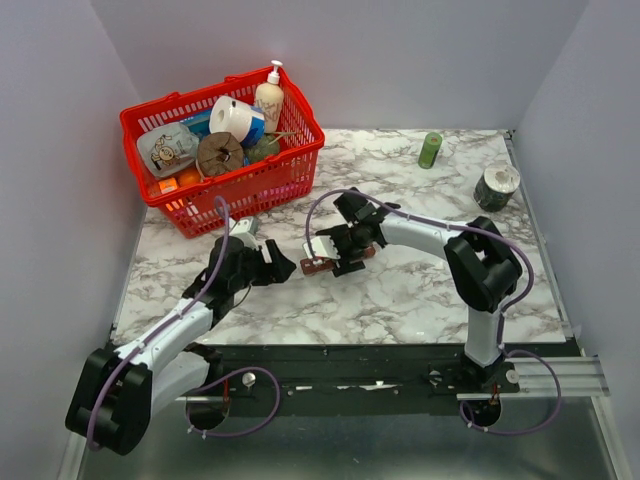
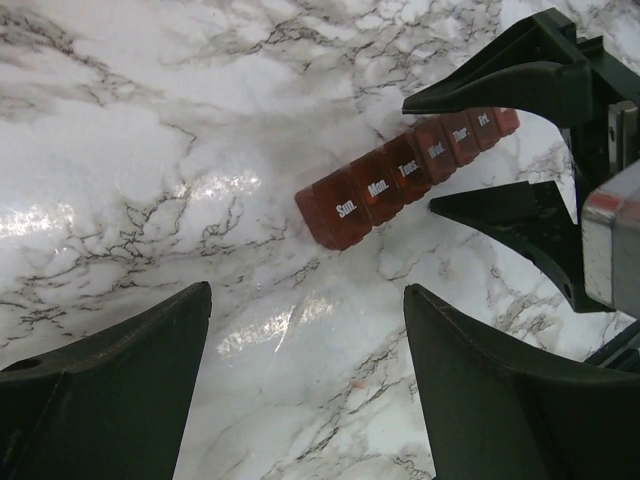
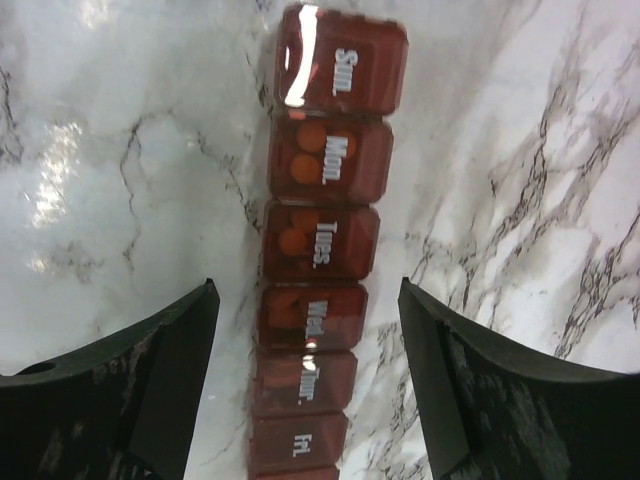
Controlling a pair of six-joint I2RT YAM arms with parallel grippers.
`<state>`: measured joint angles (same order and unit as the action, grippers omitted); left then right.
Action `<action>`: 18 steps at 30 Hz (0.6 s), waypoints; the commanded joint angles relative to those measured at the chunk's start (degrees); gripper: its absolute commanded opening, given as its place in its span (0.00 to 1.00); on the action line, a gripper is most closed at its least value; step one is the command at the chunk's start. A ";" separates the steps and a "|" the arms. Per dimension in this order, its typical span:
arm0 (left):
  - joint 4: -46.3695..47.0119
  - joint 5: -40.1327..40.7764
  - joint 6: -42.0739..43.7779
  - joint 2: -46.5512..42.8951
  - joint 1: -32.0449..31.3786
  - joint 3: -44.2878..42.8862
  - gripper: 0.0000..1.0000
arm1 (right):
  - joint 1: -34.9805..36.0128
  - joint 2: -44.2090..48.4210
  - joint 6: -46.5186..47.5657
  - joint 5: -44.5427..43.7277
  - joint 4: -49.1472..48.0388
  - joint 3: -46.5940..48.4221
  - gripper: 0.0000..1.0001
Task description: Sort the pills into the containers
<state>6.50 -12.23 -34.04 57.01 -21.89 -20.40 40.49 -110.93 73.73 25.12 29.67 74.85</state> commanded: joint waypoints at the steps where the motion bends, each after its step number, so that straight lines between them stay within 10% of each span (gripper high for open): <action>1: 4.13 0.45 3.54 -3.83 -0.96 0.89 0.85 | -4.70 2.39 3.16 2.99 3.19 -2.07 0.82; 18: -8.45 -15.46 56.09 -9.82 -2.54 -4.48 0.90 | -9.29 1.16 10.90 3.00 9.44 -1.11 0.76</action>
<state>0.12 -22.70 6.44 46.92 -23.73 -27.31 30.92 -108.97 82.52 26.61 36.32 72.90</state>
